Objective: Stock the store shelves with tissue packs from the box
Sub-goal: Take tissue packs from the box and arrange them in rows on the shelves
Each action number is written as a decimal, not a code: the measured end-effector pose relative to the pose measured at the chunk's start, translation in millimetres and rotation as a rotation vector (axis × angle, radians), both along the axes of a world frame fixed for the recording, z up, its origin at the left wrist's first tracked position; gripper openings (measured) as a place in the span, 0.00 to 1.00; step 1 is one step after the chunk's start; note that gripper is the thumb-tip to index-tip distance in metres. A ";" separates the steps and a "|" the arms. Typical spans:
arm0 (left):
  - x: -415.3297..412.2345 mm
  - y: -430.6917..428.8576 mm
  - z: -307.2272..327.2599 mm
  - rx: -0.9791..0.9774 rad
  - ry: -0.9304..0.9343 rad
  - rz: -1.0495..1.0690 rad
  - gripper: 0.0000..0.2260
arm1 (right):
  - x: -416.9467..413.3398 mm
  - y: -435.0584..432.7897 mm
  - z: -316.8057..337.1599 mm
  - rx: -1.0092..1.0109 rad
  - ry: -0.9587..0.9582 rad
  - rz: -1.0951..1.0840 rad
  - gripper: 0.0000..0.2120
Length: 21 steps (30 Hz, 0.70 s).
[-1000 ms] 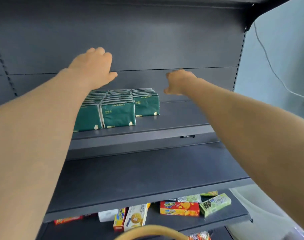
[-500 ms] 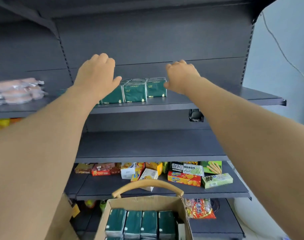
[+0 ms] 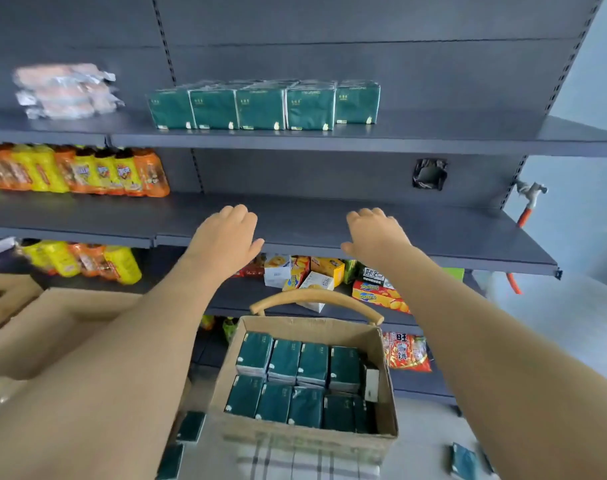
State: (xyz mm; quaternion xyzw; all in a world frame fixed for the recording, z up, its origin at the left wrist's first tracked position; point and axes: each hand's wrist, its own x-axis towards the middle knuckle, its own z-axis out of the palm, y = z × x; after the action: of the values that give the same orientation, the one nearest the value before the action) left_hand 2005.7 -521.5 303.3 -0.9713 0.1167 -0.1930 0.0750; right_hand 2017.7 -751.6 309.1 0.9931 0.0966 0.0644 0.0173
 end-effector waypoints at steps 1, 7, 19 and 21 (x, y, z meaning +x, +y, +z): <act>5.6 3.9 -17.0 -0.011 0.038 0.000 0.16 | 3.8 4.9 -17.4 0.003 0.043 -0.010 0.20; 50.2 37.4 -116.8 -0.037 0.287 -0.033 0.17 | 37.2 29.0 -118.9 -0.021 0.310 -0.114 0.20; 98.5 71.4 -298.5 0.014 0.725 -0.136 0.19 | 56.6 69.9 -296.6 0.017 0.747 -0.284 0.20; 99.6 71.1 -320.0 -0.010 0.778 -0.145 0.19 | 52.2 69.7 -319.6 0.060 0.800 -0.320 0.19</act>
State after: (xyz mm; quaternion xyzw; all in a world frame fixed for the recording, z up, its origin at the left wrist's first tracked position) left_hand 2105.4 -450.4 -16.7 -0.9616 0.2038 0.1839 0.0067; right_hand 2069.9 -681.8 -10.5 0.9423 -0.0615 -0.3266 -0.0407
